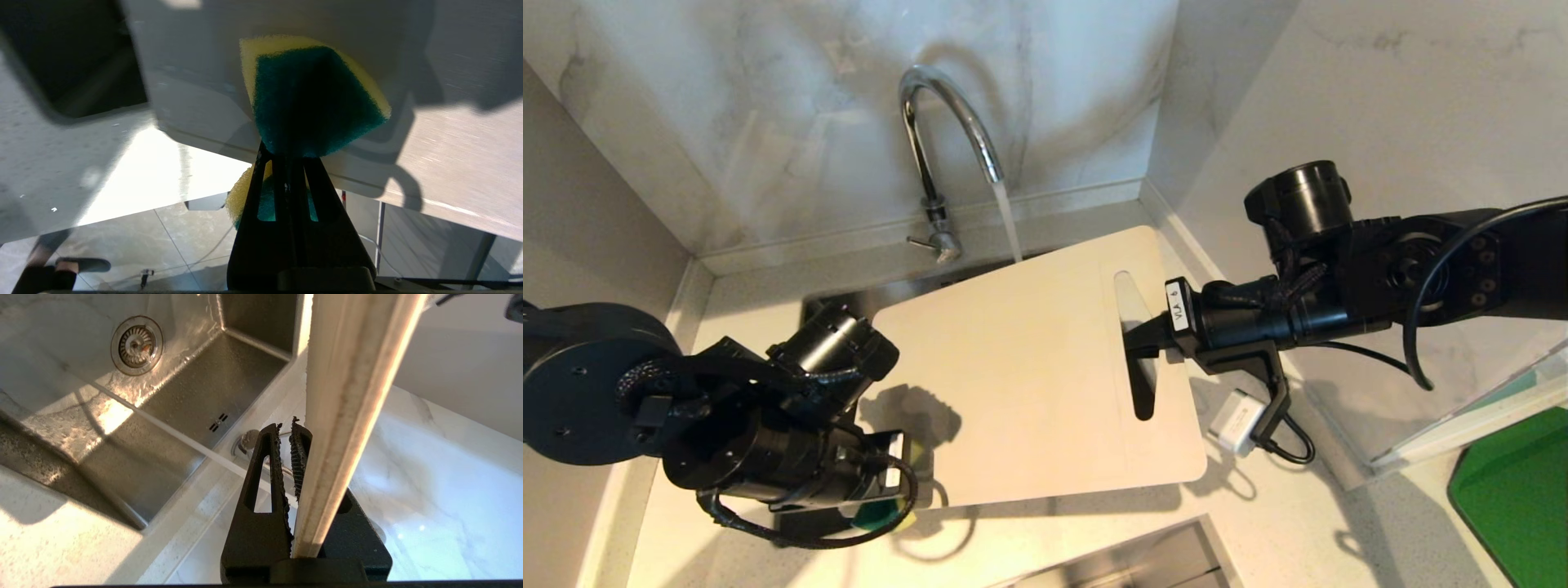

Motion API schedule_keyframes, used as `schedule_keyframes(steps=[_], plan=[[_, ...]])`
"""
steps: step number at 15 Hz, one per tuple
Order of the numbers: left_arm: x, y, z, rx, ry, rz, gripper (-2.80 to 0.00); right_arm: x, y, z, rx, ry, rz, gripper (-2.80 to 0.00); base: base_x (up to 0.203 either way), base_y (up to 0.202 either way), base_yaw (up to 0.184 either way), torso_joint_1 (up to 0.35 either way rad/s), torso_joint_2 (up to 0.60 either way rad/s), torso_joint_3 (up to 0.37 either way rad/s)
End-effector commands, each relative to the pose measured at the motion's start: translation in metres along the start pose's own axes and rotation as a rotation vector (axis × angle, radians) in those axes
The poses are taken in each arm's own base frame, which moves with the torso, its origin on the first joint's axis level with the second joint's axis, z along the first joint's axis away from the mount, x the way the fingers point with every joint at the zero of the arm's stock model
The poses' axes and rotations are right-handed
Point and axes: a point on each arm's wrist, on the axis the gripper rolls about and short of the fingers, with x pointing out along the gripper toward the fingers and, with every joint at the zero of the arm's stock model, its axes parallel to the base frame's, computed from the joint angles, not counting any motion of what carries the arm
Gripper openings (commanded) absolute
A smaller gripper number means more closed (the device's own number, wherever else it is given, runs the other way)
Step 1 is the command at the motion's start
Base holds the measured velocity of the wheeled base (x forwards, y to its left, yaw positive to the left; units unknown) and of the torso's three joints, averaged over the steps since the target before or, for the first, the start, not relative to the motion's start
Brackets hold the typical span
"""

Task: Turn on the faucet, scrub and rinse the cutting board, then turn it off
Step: Scrub the cutting board underwater

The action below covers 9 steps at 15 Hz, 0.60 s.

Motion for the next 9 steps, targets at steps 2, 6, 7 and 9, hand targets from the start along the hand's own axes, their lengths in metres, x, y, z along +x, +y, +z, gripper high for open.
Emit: schedule_keyframes(steps=[2,6,7,9], plan=[[-0.001,0.027,0.000,-0.044,-0.013,0.034,-2.80,-0.005,0.000,0.000,-0.015,0.005,-0.010,-2.80,0.000,0.000,0.000,0.000,0.00,0.000],[0.006,0.069,0.007,-0.120,-0.026,0.030,-2.80,-0.004,0.001,0.000,-0.010,-0.001,-0.015,-2.80,0.000,0.000,0.000,0.000,0.00,0.000],[0.003,0.076,0.009,-0.130,-0.038,0.033,-2.80,-0.005,0.001,0.000,-0.012,0.001,-0.016,-2.80,0.000,0.000,0.000,0.000,0.00,0.000],[-0.004,0.083,0.012,-0.136,-0.065,0.031,-2.80,-0.005,0.001,0.000,-0.011,0.000,-0.016,-2.80,0.000,0.000,0.000,0.000,0.00,0.000]])
